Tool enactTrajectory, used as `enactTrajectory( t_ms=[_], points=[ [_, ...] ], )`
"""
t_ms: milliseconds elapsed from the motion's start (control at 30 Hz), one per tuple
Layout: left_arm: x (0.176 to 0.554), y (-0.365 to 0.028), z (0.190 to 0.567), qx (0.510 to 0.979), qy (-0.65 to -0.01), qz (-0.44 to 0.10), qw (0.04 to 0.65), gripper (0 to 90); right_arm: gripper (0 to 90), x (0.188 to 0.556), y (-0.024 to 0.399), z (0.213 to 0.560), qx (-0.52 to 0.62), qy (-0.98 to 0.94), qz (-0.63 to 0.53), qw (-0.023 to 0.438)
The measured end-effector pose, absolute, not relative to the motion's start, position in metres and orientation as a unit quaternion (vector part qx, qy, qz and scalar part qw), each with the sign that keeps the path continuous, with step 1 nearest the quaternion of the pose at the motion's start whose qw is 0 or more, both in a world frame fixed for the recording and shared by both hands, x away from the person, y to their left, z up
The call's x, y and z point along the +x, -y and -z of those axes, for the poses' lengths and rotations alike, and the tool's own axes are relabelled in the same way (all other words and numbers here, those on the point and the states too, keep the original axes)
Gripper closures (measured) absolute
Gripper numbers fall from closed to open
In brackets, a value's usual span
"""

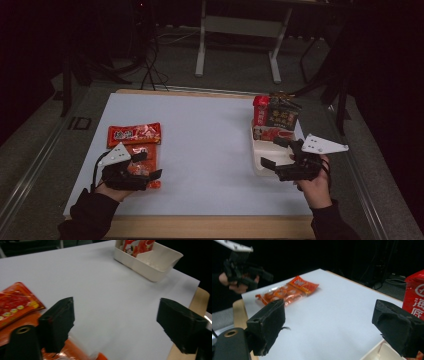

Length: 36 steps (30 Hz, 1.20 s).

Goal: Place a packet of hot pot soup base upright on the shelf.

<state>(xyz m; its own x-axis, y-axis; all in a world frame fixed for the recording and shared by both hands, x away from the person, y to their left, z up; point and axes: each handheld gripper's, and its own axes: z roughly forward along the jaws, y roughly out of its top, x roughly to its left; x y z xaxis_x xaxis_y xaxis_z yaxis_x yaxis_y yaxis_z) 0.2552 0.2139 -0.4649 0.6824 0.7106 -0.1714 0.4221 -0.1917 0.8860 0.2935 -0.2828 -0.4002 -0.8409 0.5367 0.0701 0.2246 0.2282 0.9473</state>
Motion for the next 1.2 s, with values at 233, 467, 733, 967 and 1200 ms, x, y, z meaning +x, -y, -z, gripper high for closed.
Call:
enactTrajectory(
  t_ms=[233,467,733,967,1200],
  points=[
    [0.259,-0.236,0.469,0.748,-0.393,-0.159,0.511,49.0,12.7,0.283,0.279,0.404,0.24,-0.772,-0.574,0.128],
    [0.266,-0.257,0.477,0.737,-0.435,-0.18,0.486,63.7,13.2,0.279,0.278,0.411,0.24,-0.775,-0.573,0.116],
    [0.273,-0.274,0.491,0.731,-0.47,-0.198,0.454,74.9,13.4,0.278,0.275,0.422,0.238,-0.782,-0.568,0.098],
    [0.283,-0.29,0.503,0.725,-0.503,-0.218,0.417,89.2,13.4,0.276,0.271,0.427,0.231,-0.788,-0.566,0.079],
    [0.296,-0.304,0.513,0.72,-0.527,-0.231,0.388,90.0,13.4,0.274,0.271,0.427,0.225,-0.784,-0.574,0.079]
  ],
)
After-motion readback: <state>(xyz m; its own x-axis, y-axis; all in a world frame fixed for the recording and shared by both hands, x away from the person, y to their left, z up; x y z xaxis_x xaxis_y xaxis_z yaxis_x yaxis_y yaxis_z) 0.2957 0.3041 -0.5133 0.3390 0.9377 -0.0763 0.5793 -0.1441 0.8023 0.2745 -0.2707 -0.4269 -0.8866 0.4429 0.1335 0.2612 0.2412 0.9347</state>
